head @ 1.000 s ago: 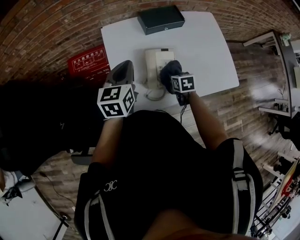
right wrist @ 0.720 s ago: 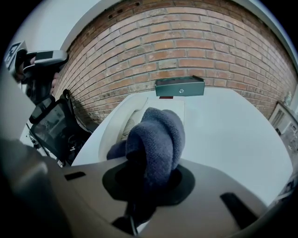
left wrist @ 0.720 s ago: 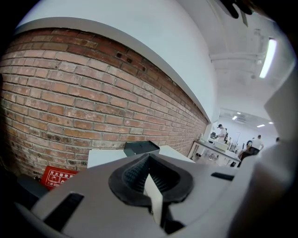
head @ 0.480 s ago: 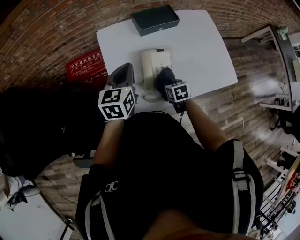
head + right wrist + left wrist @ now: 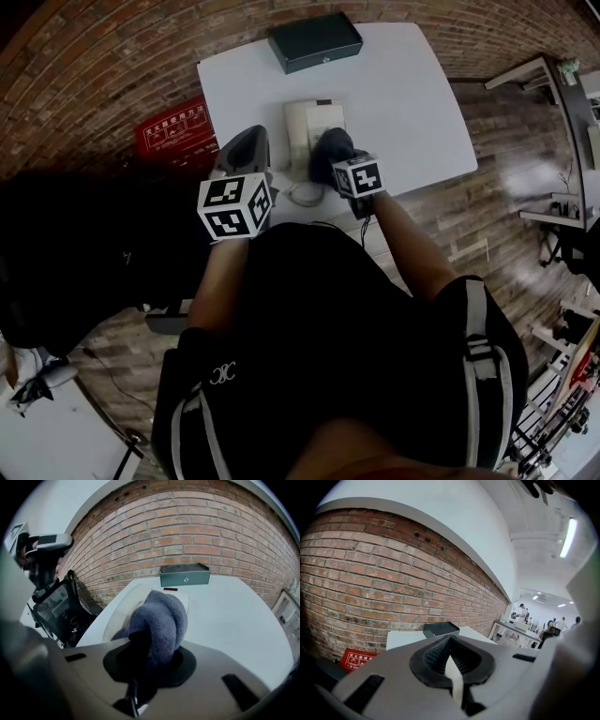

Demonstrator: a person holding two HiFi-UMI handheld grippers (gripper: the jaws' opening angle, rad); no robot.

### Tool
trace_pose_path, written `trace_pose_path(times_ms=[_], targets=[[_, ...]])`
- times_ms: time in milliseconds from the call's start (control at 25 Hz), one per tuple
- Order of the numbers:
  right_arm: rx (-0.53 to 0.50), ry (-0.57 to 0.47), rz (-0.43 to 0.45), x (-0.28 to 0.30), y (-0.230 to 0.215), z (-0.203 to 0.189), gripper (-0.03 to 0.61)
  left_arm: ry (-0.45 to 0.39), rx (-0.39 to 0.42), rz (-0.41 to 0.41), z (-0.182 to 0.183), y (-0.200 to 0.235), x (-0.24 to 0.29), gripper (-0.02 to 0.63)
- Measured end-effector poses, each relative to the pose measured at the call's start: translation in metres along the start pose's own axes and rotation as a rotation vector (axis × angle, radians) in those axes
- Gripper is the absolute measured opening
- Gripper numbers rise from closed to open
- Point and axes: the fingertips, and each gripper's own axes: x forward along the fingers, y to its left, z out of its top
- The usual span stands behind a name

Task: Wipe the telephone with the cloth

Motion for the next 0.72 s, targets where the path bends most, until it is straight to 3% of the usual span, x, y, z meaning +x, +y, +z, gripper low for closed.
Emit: trace_pose_path(times_ms=[400,520,720], targets=[[-0.081,-0.079,-0.072,0.036,-0.014,0.093,0.043,-0.028,-0.011,0.055,0.010,0.021,-0.015,-0.005],[-0.117,-0.049,-0.094,0.049,-0.011,0.102,0.043,-0.034,-0.014,0.062,0.011,0.025,-0.019,-0.005],[-0.081,-0.024,-0.094,0.055,-0.012,0.092,0.043,-0.026,-0.025,0.063,0.006,0.029,-0.020,-0.005]])
